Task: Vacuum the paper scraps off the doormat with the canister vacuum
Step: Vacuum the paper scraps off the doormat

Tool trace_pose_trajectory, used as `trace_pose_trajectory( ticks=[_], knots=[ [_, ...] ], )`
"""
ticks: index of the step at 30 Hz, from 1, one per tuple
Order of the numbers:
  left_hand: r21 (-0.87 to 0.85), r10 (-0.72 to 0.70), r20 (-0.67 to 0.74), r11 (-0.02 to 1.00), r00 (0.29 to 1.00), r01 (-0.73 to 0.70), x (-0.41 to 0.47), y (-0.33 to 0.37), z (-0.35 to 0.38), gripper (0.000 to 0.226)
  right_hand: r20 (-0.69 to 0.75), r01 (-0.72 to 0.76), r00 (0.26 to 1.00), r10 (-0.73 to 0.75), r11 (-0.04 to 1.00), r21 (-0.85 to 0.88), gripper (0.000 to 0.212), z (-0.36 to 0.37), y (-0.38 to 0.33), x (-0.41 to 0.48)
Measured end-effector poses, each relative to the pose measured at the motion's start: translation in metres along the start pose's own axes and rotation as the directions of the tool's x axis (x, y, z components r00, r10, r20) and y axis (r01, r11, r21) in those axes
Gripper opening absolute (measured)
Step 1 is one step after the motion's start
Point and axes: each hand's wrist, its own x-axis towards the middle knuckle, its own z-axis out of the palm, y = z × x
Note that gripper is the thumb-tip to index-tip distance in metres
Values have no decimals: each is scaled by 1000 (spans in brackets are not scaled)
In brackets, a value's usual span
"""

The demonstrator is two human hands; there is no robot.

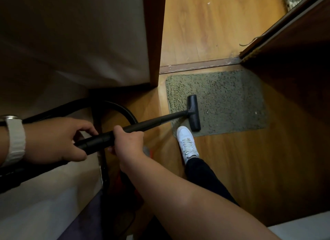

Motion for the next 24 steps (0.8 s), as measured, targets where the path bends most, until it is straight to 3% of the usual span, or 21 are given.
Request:
trace_pose_trajectory(
  ticks=[6, 18, 24],
  knots=[
    [-25, -4, -6, 1000, 1000, 4, 0, 1, 1, 49, 18, -13, 1000, 13, 1000, -11, 53, -5, -2, 2],
    [16, 21, 13, 1000, 1000, -21, -2, 10, -2, 46, -14, -22, 1000, 22, 1000, 11, 38, -4, -3, 9],
    [53, 44, -13, 998, 999, -43, -2, 8, 2, 47, -91, -31, 995, 30, 999, -16, 47, 2, 1, 11]
  ],
)
